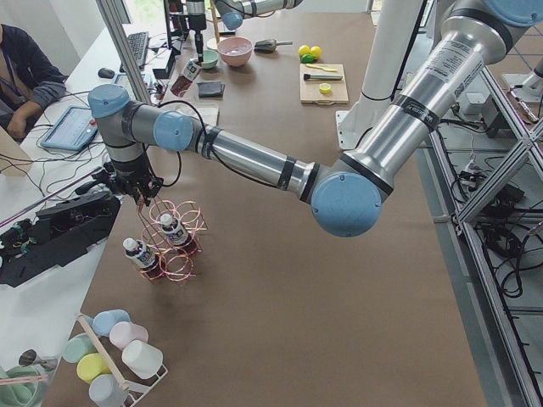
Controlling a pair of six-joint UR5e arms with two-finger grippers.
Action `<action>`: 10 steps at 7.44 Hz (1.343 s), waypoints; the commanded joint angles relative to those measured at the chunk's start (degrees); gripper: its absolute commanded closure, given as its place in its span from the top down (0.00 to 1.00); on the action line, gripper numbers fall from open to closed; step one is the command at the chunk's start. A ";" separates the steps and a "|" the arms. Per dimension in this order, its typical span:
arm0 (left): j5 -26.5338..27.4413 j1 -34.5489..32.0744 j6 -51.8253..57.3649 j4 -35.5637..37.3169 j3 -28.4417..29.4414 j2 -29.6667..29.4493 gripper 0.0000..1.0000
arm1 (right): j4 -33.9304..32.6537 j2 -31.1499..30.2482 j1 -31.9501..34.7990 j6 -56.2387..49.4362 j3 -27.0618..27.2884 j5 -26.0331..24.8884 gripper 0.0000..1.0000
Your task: Take tea from basket to plate
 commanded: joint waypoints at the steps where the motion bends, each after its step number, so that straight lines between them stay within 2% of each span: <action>1: 0.00 0.00 -0.10 -0.01 -0.35 0.27 0.39 | 0.10 -0.03 0.00 0.08 0.24 -0.02 0.00; 2: 0.00 0.00 -0.36 0.08 -0.35 0.27 0.73 | 0.10 -0.03 0.09 0.08 0.33 -0.28 0.00; 3: 0.00 0.00 -0.36 0.08 -0.44 0.18 0.80 | 0.10 -0.03 0.09 0.08 0.41 -0.37 0.00; 5: 0.09 -0.26 -0.53 0.87 -1.22 0.00 0.86 | 0.10 -0.20 -0.09 0.08 0.33 -0.54 0.00; 8: 0.35 -1.22 -0.71 9.29 -7.45 -0.26 0.95 | 0.28 -0.73 -0.09 2.62 0.24 -0.37 0.00; 9: 0.35 -1.40 -0.71 11.66 -9.64 0.17 0.97 | 0.28 -0.64 -0.09 6.03 0.33 1.02 0.00; 10: 0.27 -2.01 -0.71 15.08 -11.41 0.27 0.97 | 0.45 -0.47 -0.26 15.11 0.33 3.13 0.00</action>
